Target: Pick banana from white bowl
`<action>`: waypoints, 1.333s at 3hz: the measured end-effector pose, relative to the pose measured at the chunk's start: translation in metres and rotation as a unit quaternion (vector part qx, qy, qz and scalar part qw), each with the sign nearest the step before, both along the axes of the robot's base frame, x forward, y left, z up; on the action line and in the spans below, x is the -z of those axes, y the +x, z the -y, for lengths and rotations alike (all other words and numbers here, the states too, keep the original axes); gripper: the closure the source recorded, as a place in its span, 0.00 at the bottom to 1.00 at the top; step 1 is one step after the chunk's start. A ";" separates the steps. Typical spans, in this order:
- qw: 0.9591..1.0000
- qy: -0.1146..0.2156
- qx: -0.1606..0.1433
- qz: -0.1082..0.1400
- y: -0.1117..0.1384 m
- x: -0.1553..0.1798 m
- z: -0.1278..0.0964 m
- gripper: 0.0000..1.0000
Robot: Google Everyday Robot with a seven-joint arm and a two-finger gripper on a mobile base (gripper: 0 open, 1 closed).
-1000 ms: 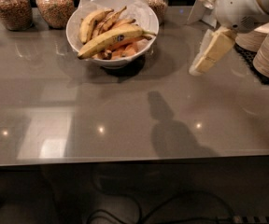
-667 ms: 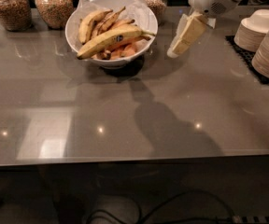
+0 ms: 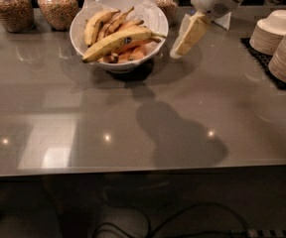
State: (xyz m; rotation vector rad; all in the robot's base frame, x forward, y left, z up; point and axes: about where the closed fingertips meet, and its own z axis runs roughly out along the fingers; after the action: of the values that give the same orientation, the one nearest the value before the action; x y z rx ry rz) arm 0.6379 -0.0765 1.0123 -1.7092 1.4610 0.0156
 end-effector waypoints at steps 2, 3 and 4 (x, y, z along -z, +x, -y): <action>0.996 0.006 -0.090 0.020 0.064 0.017 -0.068 0.13; 0.993 0.001 -0.119 0.015 0.081 0.030 -0.093 0.33; 0.990 -0.012 -0.138 0.000 0.089 0.048 -0.106 0.44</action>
Offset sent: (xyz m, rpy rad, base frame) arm 0.1012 0.1035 -0.0211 0.0180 -0.0546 0.2752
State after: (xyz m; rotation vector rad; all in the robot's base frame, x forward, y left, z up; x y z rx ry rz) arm 0.7267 0.0296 0.9648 -1.9184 1.2190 0.1467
